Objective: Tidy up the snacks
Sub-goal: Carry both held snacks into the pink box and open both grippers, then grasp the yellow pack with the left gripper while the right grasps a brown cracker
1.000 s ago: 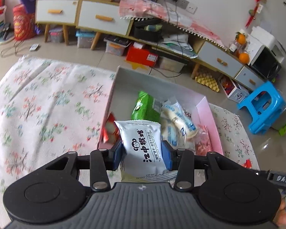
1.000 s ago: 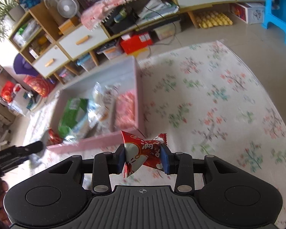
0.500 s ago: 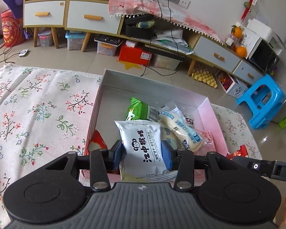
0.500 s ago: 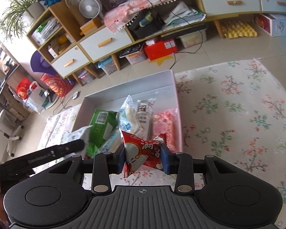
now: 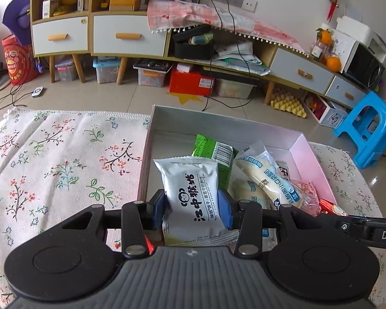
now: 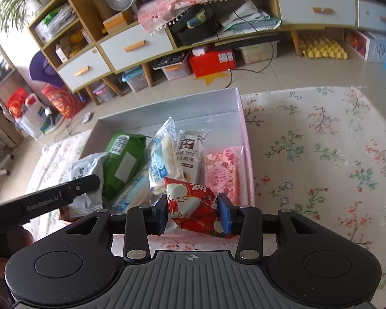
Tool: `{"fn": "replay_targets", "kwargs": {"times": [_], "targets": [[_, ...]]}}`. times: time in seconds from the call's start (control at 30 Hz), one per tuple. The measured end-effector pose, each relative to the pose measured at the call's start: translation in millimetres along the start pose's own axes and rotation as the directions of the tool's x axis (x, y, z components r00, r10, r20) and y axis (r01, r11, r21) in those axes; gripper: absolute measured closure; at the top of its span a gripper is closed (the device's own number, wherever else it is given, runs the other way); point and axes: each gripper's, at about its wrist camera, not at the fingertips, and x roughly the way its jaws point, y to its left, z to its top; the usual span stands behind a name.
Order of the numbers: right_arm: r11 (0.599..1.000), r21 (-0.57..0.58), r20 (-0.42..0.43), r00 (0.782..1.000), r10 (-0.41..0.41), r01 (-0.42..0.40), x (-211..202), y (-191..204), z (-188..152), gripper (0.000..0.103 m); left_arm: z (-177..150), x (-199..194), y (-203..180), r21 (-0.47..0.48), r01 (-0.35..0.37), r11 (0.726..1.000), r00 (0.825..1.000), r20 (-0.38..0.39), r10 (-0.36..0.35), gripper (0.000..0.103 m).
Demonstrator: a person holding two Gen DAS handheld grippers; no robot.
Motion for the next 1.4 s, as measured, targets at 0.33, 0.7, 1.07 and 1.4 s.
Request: {"fn": "replay_targets", "kwargs": {"times": [0.33,0.7,1.07,1.4], "targets": [[0.997,0.065,0.011,0.999,0.037,-0.037,-25,-11,6,0.036,4,-18,-7,0.021,-0.009,1.0,1.0,-0.001,0.009,0.03],[1.0,0.029,-0.076,0.997,-0.003,0.005,-62,-10,-11,0.034,-11,-48,-15,0.061,-0.112,0.992,0.992,-0.044,0.115,0.018],[0.997,-0.073,-0.007,1.0,-0.002,0.002,-137,-6,-44,0.025,-44,-98,-26,-0.065,-0.052,0.997,0.994,-0.098,0.045,0.007],[0.996,-0.06,-0.007,0.998,-0.067,0.067,-152,-31,-68,0.015,-65,-100,-35,-0.049,-0.086,0.995,0.992,-0.099,0.081,0.003]]}}
